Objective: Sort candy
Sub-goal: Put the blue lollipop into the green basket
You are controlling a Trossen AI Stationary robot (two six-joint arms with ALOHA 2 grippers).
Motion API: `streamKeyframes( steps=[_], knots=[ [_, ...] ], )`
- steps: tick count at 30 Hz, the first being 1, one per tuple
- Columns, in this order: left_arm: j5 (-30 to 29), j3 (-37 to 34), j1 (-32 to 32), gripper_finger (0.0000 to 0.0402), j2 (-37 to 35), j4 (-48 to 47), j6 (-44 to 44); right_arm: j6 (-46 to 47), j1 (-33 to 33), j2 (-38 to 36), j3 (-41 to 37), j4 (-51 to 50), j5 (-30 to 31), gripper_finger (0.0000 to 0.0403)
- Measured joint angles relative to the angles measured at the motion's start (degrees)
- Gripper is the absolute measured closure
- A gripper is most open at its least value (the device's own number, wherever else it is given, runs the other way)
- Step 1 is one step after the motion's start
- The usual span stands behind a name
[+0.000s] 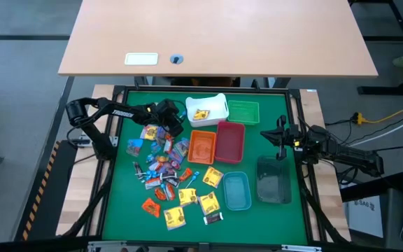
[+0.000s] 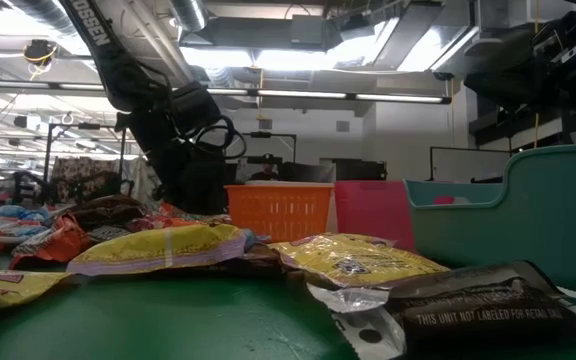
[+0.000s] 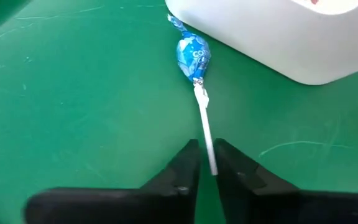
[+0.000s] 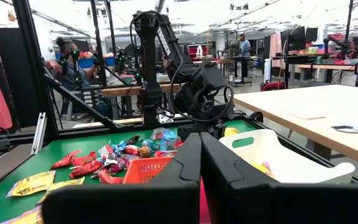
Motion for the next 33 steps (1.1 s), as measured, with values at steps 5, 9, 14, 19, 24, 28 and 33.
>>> streamKeyframes(
  steps=[5, 9, 14, 19, 24, 28, 33],
  knots=[
    [-0.1, 0.0, 0.0, 0.0397, -0.3, -0.1, 1.8, 0.0, 0.0, 0.0, 0.0, 0.0, 0.0, 0.04],
    [-0.7, -0.1, -0.3, 0.04, -1.8, -3.0, 4.4, 0.0, 0.0, 0.0, 0.0, 0.0, 0.0, 0.04],
    [-2.8, -0.1, -0.2, 0.0401, -5.0, -8.3, 4.4, 0.0, 0.0, 0.0, 0.0, 0.0, 0.0, 0.04],
    [-5.1, -0.1, -0.2, 0.0401, -9.7, -12.3, 4.2, 0.0, 0.0, 0.0, 0.0, 0.0, 0.0, 0.04],
    [-5.6, -0.1, -0.3, 0.0401, -15.9, -12.4, 4.0, 0.0, 0.0, 0.0, 0.0, -0.1, 0.0, 0.04],
    [-5.5, 0.7, -0.6, 0.0401, -21.0, -12.5, 4.0, 0.0, 0.0, 0.0, 0.0, -0.1, 0.0, 0.04],
    [-5.5, 3.7, -2.6, 0.0401, -24.3, -7.5, 3.1, 0.0, 0.0, 0.0, 0.0, -0.1, 0.0, 0.04]
  ],
)
